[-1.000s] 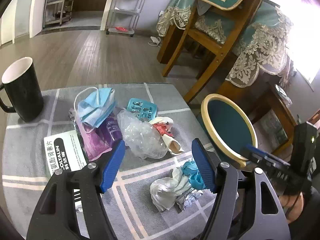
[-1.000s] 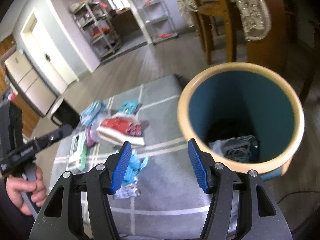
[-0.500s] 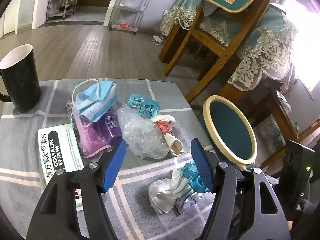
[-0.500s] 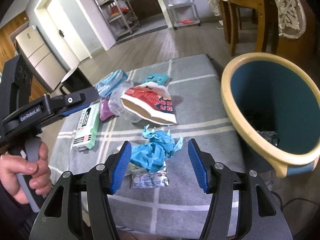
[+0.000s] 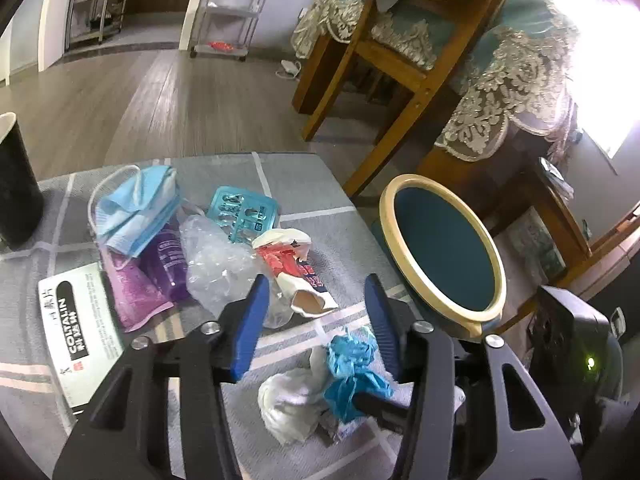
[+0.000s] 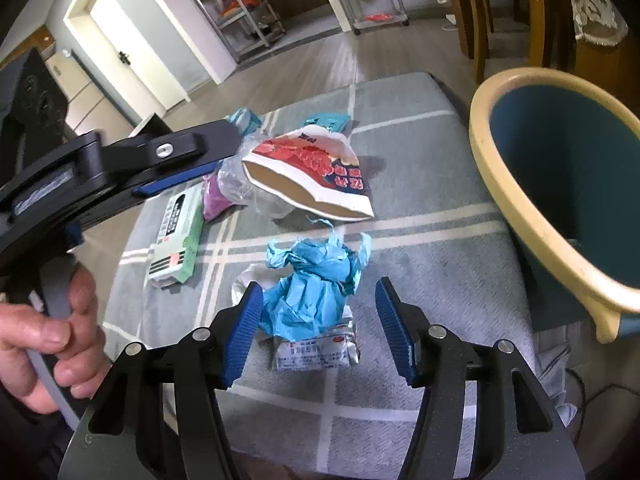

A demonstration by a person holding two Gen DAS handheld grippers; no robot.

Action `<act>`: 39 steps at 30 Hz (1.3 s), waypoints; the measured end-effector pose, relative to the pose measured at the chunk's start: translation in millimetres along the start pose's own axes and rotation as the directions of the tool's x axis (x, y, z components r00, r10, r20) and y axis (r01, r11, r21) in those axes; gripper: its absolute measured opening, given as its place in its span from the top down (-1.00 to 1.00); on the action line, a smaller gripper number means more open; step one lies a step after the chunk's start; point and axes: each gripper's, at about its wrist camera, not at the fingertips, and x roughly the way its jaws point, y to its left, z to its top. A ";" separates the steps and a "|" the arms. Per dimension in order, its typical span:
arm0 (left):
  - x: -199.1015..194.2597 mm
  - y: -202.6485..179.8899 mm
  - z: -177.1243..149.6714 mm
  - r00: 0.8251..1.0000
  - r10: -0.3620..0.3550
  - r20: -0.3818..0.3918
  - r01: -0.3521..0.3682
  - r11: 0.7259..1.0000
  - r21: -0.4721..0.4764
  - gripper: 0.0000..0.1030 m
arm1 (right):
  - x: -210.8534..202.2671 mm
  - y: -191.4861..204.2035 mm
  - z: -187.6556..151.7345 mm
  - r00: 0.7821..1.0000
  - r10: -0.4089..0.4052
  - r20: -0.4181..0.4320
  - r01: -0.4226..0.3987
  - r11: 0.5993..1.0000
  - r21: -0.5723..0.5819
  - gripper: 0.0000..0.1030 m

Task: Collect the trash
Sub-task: 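Move the right gripper to the crumpled blue paper and close on it, then lift the blue paper with the right gripper while the left grasps the white-and-red wrapper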

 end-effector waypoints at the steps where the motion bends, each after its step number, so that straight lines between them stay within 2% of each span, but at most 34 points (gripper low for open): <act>1: 3.7 -0.1 1.4 1.000 0.000 -0.009 0.000 1.000 -0.005 0.18 | 0.2 -1.1 -0.6 1.000 0.007 -0.004 -0.007 1.000 0.007 -0.11; 3: 13.2 0.1 4.1 0.999 0.014 -0.033 -0.014 1.000 -0.014 0.22 | 0.2 -2.3 -1.4 1.000 0.016 -0.008 -0.016 1.000 0.013 0.01; 7: 27.3 3.7 5.0 0.997 0.039 -0.072 -0.042 0.998 -0.043 0.27 | 0.9 -2.9 -1.6 0.999 0.035 -0.017 -0.035 0.999 0.014 0.11; 11: 34.1 7.2 2.4 0.995 0.044 -0.091 -0.049 0.997 -0.061 0.27 | 0.9 -2.0 -2.4 0.998 0.055 -0.024 -0.055 0.998 0.008 0.39; 14: 38.5 10.8 -0.1 0.993 0.042 -0.108 -0.049 0.996 -0.068 0.42 | 1.5 1.6 -3.1 0.998 0.063 -0.027 -0.064 0.998 -0.009 0.57; 15: 39.2 11.8 -0.7 0.993 0.040 -0.111 -0.048 0.996 -0.071 0.53 | 1.4 3.4 -3.2 0.998 0.064 -0.025 -0.065 0.998 -0.016 0.59; 17: 39.5 15.1 -1.5 0.994 0.031 -0.107 -0.040 0.996 -0.081 0.58 | 0.6 5.8 -3.6 0.998 0.064 -0.023 -0.065 0.997 -0.029 0.63; 22: 35.0 16.1 -3.0 0.996 -0.008 -0.089 -0.001 0.995 -0.095 0.73 | -3.3 9.6 -2.0 0.998 0.063 -0.002 -0.064 0.998 -0.031 0.67; 32: 4.9 4.9 -1.0 0.999 -0.049 -0.005 0.049 0.996 -0.074 0.75 | -33.2 -1.8 5.3 0.995 0.049 0.084 -0.051 0.999 0.010 0.69; 39: -20.3 -2.6 -2.4 0.997 -0.041 0.066 0.042 0.999 -0.017 0.76 | -49.4 -11.6 9.1 0.990 0.031 0.137 -0.038 0.998 0.050 0.69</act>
